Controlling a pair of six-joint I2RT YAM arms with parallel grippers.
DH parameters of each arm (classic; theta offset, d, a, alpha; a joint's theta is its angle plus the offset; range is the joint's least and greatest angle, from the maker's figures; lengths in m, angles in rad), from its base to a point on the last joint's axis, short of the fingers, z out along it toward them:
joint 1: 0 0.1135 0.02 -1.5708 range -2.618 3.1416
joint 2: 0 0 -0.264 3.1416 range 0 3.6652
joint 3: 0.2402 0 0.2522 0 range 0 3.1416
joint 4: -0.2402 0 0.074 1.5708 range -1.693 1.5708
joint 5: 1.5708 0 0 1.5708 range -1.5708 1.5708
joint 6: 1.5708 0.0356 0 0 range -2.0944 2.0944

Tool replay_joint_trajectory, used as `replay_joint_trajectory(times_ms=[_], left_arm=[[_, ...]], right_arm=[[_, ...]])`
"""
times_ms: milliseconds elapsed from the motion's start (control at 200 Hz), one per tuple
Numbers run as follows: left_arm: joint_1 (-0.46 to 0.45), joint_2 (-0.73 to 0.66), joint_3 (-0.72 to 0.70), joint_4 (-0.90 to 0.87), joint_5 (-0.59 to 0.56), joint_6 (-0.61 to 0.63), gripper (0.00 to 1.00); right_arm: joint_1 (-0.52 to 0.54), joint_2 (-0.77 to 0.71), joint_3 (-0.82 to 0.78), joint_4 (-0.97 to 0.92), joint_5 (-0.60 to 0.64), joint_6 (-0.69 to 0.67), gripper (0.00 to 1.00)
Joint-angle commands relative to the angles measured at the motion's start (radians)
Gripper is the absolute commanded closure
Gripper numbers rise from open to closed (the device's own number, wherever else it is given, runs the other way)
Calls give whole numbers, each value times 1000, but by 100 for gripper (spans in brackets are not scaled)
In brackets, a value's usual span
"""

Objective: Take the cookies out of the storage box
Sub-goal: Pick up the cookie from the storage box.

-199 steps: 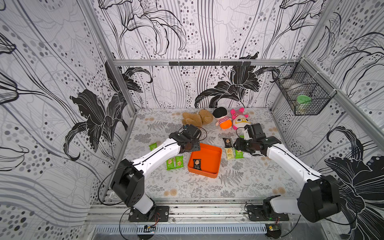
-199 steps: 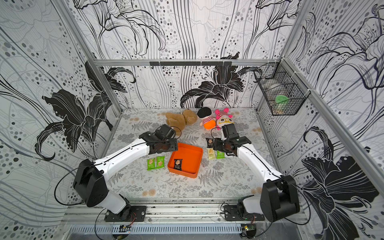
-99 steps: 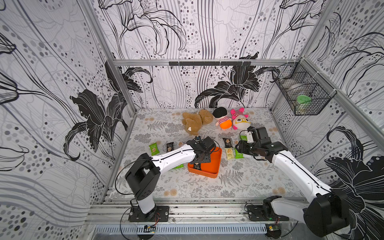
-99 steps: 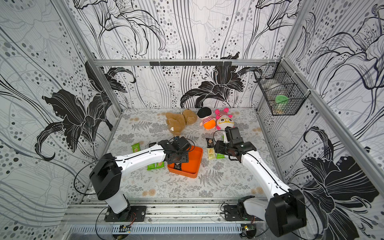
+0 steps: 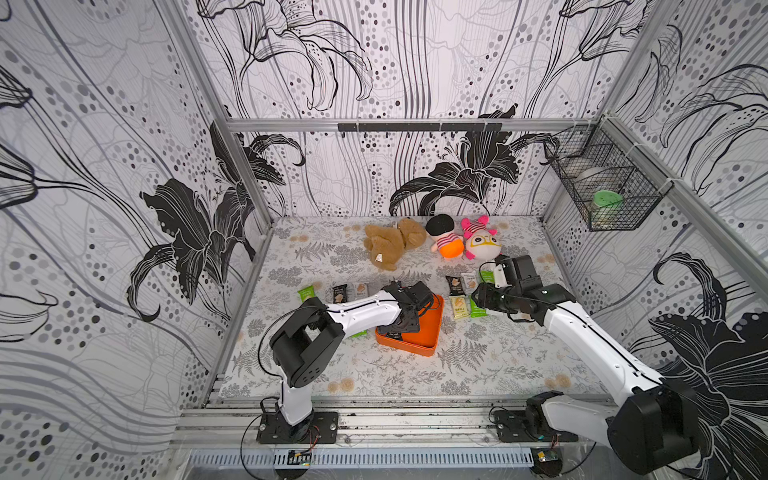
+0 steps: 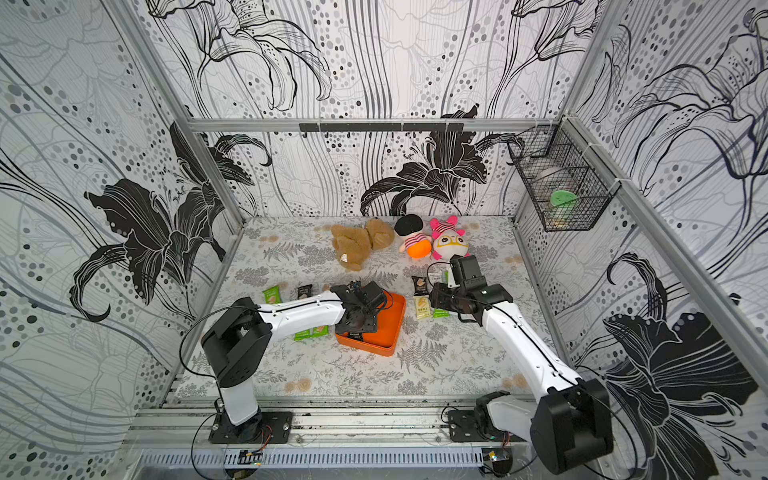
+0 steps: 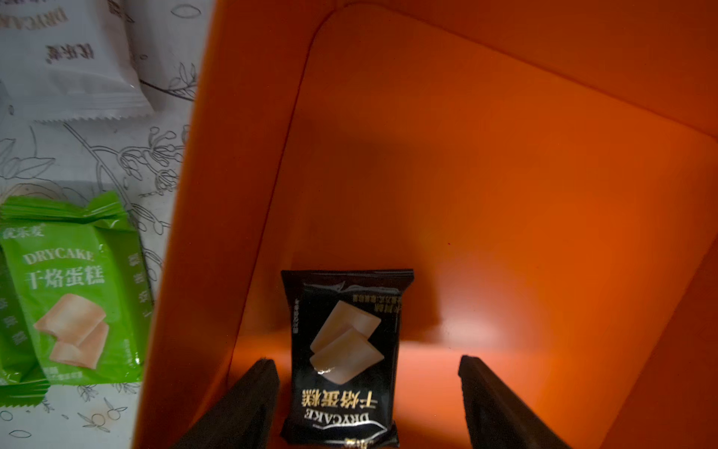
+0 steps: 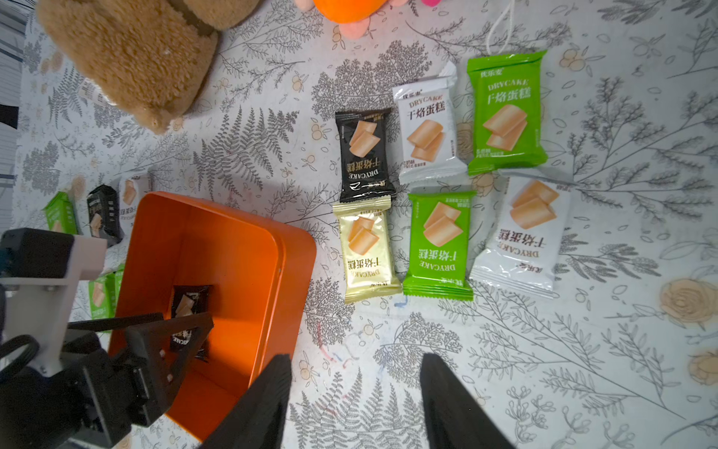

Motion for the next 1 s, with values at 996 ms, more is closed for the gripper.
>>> replay_joint_trajectory(times_ms=[996], left_arm=[[17,70,107,-18,31,61,24]], right_arm=[[-4,100,2,-11,15,-18,42]])
